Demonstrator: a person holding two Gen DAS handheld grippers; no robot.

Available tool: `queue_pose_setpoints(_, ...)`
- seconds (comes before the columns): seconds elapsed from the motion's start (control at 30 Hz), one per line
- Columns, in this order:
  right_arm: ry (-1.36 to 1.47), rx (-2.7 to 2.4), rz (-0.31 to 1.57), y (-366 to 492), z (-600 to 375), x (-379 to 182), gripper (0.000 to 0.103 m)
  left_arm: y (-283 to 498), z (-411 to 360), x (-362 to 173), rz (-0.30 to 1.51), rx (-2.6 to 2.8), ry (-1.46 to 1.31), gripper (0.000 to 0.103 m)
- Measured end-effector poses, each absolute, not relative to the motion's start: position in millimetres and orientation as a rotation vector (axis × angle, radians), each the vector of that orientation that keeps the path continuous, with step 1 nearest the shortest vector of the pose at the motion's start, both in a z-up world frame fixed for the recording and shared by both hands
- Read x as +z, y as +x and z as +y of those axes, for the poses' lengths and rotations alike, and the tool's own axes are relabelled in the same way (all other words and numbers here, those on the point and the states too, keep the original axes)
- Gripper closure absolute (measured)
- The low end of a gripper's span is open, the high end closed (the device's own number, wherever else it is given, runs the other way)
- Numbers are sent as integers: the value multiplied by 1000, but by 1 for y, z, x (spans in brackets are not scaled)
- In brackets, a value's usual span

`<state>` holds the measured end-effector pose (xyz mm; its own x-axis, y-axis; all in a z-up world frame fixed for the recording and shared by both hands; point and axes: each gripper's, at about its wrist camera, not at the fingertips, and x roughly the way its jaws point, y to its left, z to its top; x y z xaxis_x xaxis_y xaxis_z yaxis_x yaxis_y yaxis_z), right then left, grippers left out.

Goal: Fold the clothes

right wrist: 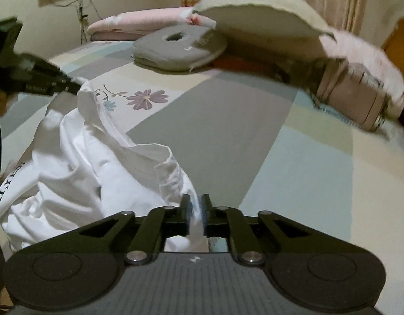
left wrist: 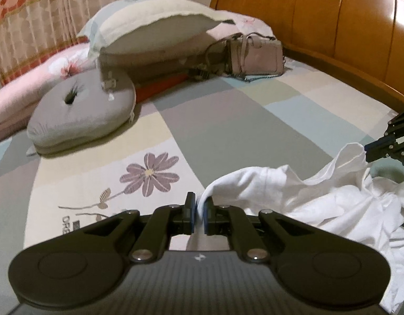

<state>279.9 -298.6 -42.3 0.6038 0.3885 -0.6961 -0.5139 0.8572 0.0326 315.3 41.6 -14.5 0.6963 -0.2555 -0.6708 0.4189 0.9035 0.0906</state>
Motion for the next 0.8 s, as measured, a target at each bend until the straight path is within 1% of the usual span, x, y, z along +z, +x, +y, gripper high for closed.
queue_pose_setpoints(0.03,-159,532,764,282,-302,-44,70,316,42,-17,709,-382,245,99)
queue_pose_setpoints(0.07,-144,544,769,282,-304,-44,63,317,42,-19,710,-384,244,99)
queue_pose_setpoints(0.1,-134,556,773,282,-305,-45,52,318,42,-21,712,-385,244,99)
queue_pose_setpoints(0.13,-131,564,776,283,-304,-47,48,318,42,-23,714,-387,243,99)
queue_pose_setpoints(0.23,-153,538,805,293,-295,-58,48,320,43,-28,717,-392,242,99)
queue_pose_setpoints(0.37,-43,514,870,315,-292,-70,48,320,43,-30,720,-394,248,99)
queue_pose_setpoints(0.47,-45,495,908,325,-280,-72,48,319,44,-29,720,-401,249,99)
queue_pose_setpoints(0.5,-53,488,920,327,-274,-72,49,319,45,-29,719,-403,253,99)
queue_pose_setpoints(0.57,-113,461,934,329,-265,-71,84,319,45,-30,715,-403,265,99)
queue_pose_setpoints(0.6,-153,444,939,330,-260,-70,94,319,45,-31,711,-394,279,99)
queue_pose_setpoints(0.7,-255,395,930,331,-253,-65,95,322,44,-34,711,-386,317,101)
queue_pose_setpoints(0.8,-287,350,908,341,-258,-55,95,332,45,-34,712,-388,321,101)
